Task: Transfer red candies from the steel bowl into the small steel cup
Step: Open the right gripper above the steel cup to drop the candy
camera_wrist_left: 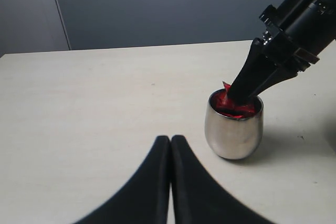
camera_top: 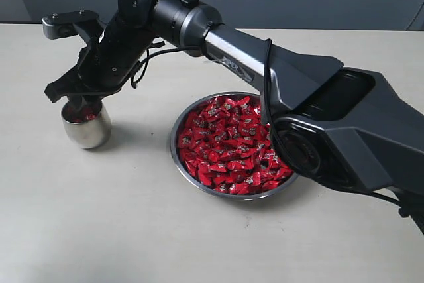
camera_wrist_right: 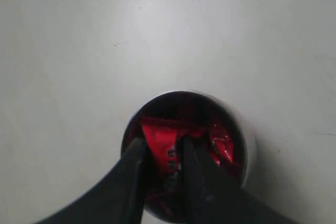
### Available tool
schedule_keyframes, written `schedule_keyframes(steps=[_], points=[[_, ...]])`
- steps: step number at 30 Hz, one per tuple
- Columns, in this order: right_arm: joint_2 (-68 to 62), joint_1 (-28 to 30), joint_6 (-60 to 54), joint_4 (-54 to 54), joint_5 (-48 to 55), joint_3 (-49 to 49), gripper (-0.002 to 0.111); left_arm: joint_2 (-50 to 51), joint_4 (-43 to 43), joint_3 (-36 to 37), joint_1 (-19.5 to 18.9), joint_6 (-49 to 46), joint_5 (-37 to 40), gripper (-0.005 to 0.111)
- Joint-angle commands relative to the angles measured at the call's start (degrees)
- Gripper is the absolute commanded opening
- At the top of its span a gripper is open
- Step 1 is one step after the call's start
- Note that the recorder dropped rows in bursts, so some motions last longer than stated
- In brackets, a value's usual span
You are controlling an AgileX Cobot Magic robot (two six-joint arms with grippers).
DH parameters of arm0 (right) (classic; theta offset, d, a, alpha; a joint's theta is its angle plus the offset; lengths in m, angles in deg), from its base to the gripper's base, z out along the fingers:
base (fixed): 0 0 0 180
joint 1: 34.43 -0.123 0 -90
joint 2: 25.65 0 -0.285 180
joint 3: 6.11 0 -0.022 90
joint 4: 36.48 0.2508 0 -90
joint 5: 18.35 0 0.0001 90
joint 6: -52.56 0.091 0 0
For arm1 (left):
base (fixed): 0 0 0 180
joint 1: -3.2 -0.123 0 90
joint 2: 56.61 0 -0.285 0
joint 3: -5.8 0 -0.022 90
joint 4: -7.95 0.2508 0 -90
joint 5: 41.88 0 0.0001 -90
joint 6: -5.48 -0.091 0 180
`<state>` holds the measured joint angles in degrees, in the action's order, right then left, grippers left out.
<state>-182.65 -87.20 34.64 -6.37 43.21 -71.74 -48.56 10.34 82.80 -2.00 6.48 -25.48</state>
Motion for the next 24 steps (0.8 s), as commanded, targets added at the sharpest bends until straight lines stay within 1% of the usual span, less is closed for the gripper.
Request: schedule_keyframes(steps=[1,10,12,14,16,18,20,24], points=[[0.4,0.1,-0.7,-0.2,-0.8,-0.3,-0.001,-0.3,0.0,0.2,0.4,0.1,-0.1,0.000],[0.4,0.1,-1.7,-0.2,-2.6,-0.3,0.000,-0.3,0.0,0.2,0.4,0.1,-0.1,0.000],[0.4,0.1,-1.8,-0.2,-2.6,-0.3,0.006,-0.3,0.0,0.2,0.4,0.1,-0.1,0.000],[0.4,0.1,-1.8,-0.2,-2.6,-0.3,0.015,-0.3,0.0,0.2,0.4,0.1,-0.1,0.000],[0.4,0.1,-1.8,-0.2,-2.6,-0.3,0.027,-0.3,0.0,0.2,0.4,0.1,-0.1,0.000],[0.4,0.1,-1.8,-0.2,-2.6,-0.3,0.035,-0.3,0.0,0.2,0.4,0.1,-0.1,0.000],[0.4,0.1,-1.8,-0.2,-2.6,-0.3,0.038,-0.3,0.0,0.2,0.4,0.1,-0.1,0.000],[0.4,0.1,-1.7,-0.2,-2.3,-0.3,0.038,-0.3,0.0,0.2,0.4,0.1,-0.1,0.000]])
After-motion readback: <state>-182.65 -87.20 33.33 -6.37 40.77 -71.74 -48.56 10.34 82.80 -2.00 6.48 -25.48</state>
